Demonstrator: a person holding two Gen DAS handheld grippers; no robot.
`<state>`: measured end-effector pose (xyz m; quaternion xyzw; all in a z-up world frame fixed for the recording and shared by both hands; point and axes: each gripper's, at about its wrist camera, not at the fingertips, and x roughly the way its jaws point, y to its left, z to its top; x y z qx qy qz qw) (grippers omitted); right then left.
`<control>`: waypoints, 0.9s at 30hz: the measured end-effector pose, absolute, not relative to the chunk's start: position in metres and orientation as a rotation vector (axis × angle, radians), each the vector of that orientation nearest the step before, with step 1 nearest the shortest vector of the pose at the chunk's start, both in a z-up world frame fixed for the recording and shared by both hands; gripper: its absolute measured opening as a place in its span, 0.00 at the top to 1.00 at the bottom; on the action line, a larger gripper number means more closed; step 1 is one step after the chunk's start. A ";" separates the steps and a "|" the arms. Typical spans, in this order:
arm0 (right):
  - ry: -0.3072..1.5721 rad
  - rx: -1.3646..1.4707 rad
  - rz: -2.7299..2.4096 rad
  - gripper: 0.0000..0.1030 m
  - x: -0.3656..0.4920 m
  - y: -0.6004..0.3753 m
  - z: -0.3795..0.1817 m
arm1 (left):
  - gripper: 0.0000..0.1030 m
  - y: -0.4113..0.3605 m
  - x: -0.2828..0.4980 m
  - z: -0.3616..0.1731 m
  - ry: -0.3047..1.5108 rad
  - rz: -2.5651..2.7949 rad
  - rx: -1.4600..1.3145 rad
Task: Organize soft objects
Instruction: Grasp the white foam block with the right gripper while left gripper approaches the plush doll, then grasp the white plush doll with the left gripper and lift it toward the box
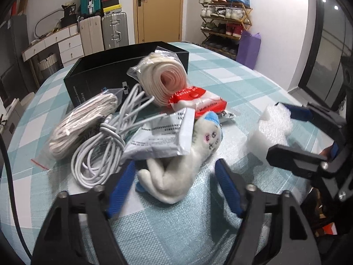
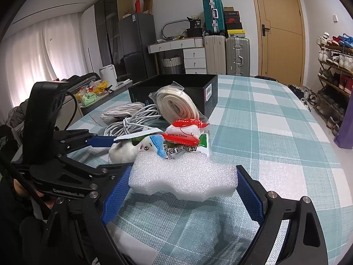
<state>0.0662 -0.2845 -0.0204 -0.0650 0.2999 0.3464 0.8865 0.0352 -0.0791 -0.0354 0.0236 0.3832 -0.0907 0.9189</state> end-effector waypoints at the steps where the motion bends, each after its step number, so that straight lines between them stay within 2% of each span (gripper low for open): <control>1: 0.624 -0.135 0.721 0.11 0.067 -0.284 -0.021 | 0.49 -0.081 0.034 -0.035 0.780 -0.180 0.066; 3: 0.624 -0.134 0.721 0.11 0.067 -0.284 -0.021 | 0.58 -0.082 0.032 -0.035 0.774 -0.210 0.065; 6: 0.621 -0.135 0.721 0.11 0.067 -0.284 -0.021 | 0.61 -0.082 0.026 -0.032 0.752 -0.226 0.075; 27: 0.558 -0.117 0.739 0.11 0.059 -0.283 -0.004 | 0.63 -0.045 -0.018 0.009 0.583 -0.238 -0.016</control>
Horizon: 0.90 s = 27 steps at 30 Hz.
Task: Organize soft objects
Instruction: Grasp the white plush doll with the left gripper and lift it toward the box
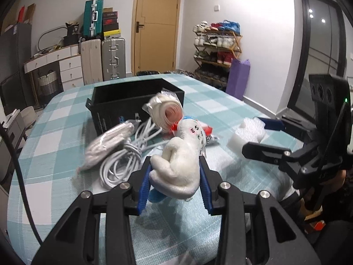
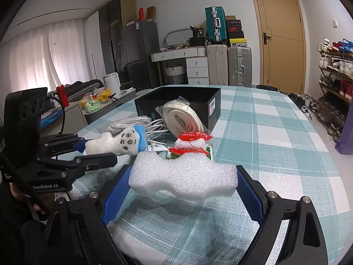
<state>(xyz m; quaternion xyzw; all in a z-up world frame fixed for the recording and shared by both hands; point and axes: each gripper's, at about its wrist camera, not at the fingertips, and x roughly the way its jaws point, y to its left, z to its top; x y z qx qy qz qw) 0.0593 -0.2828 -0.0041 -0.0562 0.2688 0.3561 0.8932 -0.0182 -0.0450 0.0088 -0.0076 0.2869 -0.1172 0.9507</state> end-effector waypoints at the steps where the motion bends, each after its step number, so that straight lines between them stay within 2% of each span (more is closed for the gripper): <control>1: 0.556 -0.119 0.740 0.11 0.060 -0.283 -0.003 | 0.63 -0.043 -0.019 0.012 0.576 -0.233 -0.023; 27: 0.485 -0.094 0.839 0.11 0.096 -0.260 0.058 | 0.63 0.004 0.016 0.063 0.470 -0.072 -0.118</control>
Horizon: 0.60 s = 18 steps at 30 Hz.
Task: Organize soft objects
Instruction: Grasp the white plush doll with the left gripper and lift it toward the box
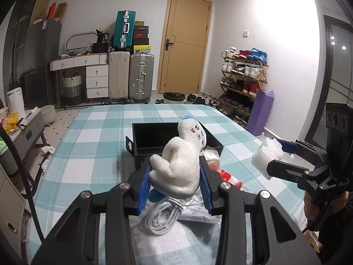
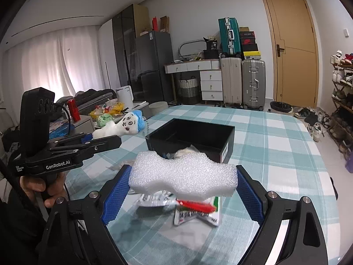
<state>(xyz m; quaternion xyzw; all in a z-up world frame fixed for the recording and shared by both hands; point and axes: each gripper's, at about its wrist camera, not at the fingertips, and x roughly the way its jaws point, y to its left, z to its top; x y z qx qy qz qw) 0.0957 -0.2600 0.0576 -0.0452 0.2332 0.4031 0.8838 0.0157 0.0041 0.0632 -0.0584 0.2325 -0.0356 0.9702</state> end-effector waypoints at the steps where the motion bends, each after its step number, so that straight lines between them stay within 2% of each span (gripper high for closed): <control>1: 0.486 -0.091 0.843 0.11 0.098 -0.259 0.059 | 0.63 0.006 0.018 0.065 0.467 -0.067 -0.116; 18: 0.468 -0.110 0.854 0.11 0.133 -0.235 0.077 | 0.63 0.013 0.052 0.076 0.455 -0.048 -0.099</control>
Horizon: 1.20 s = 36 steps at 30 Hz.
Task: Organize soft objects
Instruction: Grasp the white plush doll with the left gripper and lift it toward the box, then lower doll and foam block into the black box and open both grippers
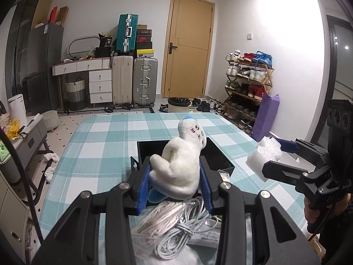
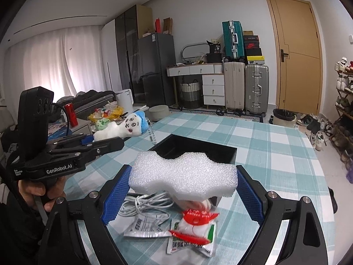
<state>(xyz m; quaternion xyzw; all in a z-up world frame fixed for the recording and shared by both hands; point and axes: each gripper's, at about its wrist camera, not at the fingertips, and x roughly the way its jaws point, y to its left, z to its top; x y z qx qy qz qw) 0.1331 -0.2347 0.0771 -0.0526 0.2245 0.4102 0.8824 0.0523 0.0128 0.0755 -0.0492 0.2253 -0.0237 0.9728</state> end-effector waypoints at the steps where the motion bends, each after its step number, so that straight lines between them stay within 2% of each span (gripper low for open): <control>1: 0.468 -0.112 0.850 0.11 0.136 -0.234 0.077 | 0.63 0.013 0.055 0.075 0.457 -0.047 -0.096; 36: 0.599 -0.239 0.837 0.11 0.219 -0.165 0.039 | 0.61 0.029 0.143 0.032 0.617 -0.028 -0.096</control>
